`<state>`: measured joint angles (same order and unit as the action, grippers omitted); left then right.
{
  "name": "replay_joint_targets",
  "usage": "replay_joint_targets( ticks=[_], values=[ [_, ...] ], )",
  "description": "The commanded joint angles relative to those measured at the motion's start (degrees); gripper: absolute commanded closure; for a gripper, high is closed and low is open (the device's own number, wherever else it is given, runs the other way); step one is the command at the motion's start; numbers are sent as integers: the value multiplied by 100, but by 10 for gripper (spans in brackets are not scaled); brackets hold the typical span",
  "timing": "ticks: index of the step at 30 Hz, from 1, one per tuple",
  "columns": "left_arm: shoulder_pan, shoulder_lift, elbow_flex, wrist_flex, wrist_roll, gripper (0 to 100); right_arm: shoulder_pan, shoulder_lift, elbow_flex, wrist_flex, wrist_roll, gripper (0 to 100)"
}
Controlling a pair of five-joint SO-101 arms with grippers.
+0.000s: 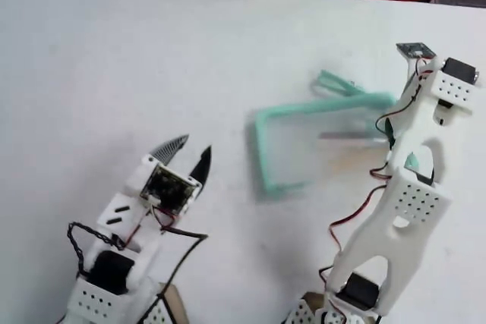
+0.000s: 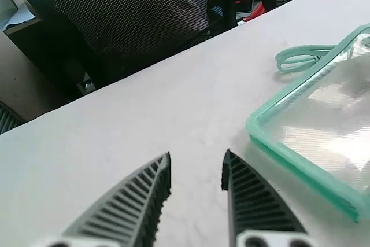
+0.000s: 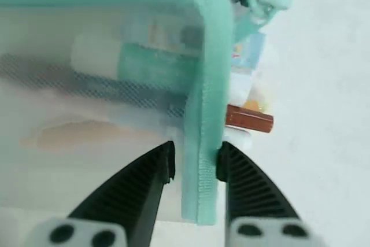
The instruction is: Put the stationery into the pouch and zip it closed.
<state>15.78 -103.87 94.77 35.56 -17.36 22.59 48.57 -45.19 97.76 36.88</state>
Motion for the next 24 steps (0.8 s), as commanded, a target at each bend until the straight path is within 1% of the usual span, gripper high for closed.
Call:
replay_joint_targets(
  ticks=[1,4,5,6,8,11,13,16,21,24],
  values=[
    [22,-40,-44,-35,-26,842,-75,119,-9,66,44,922],
    [22,-40,-44,-35,-26,842,119,145,-9,66,44,795],
    [22,-40,-44,-35,-26,842,189,145,-9,66,44,762],
    [22,-40,-44,-35,-26,842,268,145,-9,66,44,754],
    [22,-40,-44,-35,-26,842,347,154,97,75,70,776],
    [22,-40,-44,-35,-26,842,295,84,651,75,589,835],
    [22,-40,-35,-35,-26,842,180,13,1046,75,800,886],
    [22,-40,-35,-35,-26,842,84,-224,1521,75,897,979],
    [22,-40,-35,-35,-26,842,-57,-1024,2444,75,958,980],
    [22,-40,-35,-35,-26,842,-295,-1684,3182,75,1380,979]
  ],
)
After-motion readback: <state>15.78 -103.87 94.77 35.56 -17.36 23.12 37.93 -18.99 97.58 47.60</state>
